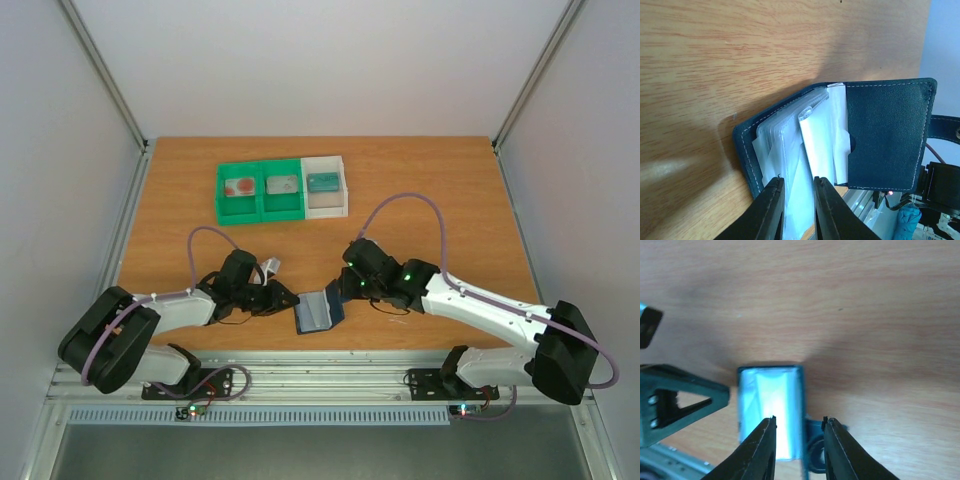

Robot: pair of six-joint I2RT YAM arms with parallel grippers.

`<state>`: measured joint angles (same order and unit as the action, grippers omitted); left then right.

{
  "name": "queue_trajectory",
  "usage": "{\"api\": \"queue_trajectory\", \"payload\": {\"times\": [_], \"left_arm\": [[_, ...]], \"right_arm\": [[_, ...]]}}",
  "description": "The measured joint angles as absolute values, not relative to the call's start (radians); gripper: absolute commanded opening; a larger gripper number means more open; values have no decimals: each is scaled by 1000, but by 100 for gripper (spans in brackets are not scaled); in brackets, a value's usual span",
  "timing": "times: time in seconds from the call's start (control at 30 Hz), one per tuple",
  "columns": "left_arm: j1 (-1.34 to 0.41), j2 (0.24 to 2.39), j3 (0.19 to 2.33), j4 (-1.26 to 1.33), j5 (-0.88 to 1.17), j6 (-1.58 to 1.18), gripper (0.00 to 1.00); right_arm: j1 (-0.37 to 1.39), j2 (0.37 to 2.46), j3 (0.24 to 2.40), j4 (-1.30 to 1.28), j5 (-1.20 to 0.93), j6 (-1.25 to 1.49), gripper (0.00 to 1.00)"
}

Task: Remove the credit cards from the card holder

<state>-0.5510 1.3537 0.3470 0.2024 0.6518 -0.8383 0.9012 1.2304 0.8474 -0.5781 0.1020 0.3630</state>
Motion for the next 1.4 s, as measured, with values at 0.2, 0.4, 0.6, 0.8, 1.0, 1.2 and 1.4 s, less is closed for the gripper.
{"api": "queue_trajectory", "payload": {"times": [0.2, 0.4, 0.6, 0.8, 1.0, 1.2, 1.4], "left_arm": [[-551, 1354, 347, 202, 652, -839, 20], [-551, 1341, 347, 196, 648, -842, 24], [-552, 1266, 348, 128, 607, -821, 34], [-552, 1266, 348, 77, 570, -801, 36], [-552, 1330, 348, 93, 574, -823, 36], [-552, 1360, 348, 145, 595, -847, 36], [-552, 1424, 348, 238, 628, -889, 31]], "right_arm": [[949, 1320, 868, -504, 1, 334, 28], [956, 1464, 928, -514, -14, 299, 21], [955, 1554, 922, -542, 47, 283, 16], [955, 1566, 846, -523, 73, 284, 14], [946, 1585, 824, -500, 90, 285, 13], [946, 1582, 814, -480, 96, 286, 13], [946, 1581, 810, -473, 97, 286, 13]]}}
